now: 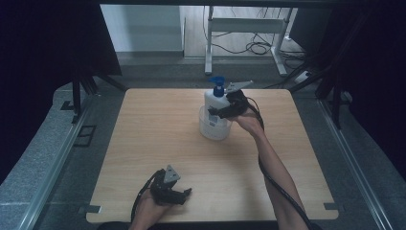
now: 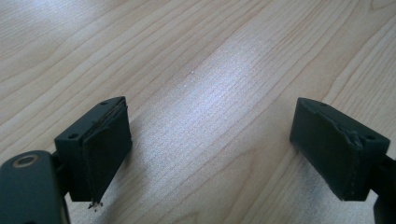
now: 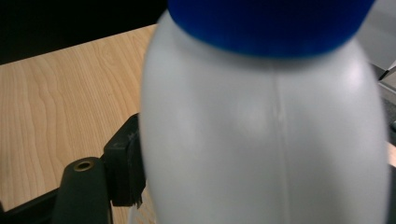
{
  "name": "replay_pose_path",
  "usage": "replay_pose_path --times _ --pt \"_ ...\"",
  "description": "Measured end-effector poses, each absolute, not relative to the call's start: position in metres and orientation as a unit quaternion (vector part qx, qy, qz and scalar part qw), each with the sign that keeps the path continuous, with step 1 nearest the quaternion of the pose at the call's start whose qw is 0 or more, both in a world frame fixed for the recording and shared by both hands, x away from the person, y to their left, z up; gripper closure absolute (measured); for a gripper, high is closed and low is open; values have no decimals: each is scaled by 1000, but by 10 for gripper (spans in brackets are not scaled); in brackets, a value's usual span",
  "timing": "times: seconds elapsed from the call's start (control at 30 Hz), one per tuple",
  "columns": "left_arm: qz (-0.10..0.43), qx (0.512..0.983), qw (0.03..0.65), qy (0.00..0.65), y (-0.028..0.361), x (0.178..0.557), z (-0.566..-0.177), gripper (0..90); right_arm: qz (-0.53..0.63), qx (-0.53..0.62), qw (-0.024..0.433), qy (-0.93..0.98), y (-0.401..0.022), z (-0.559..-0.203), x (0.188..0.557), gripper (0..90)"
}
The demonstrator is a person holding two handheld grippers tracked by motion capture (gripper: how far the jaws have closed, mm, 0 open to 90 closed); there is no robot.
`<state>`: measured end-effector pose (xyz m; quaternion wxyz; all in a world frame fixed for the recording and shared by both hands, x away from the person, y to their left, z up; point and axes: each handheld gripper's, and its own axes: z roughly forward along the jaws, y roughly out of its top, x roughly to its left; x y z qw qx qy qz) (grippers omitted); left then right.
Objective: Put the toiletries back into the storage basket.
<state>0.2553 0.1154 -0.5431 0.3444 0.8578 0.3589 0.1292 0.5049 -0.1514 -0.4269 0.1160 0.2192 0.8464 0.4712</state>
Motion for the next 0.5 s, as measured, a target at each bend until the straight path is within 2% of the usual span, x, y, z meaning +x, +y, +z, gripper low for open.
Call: replay_pose_path --times 0.5 --pt "129 857 346 360 115 255 -543 119 482 227 133 836 -160 -403 500 214"
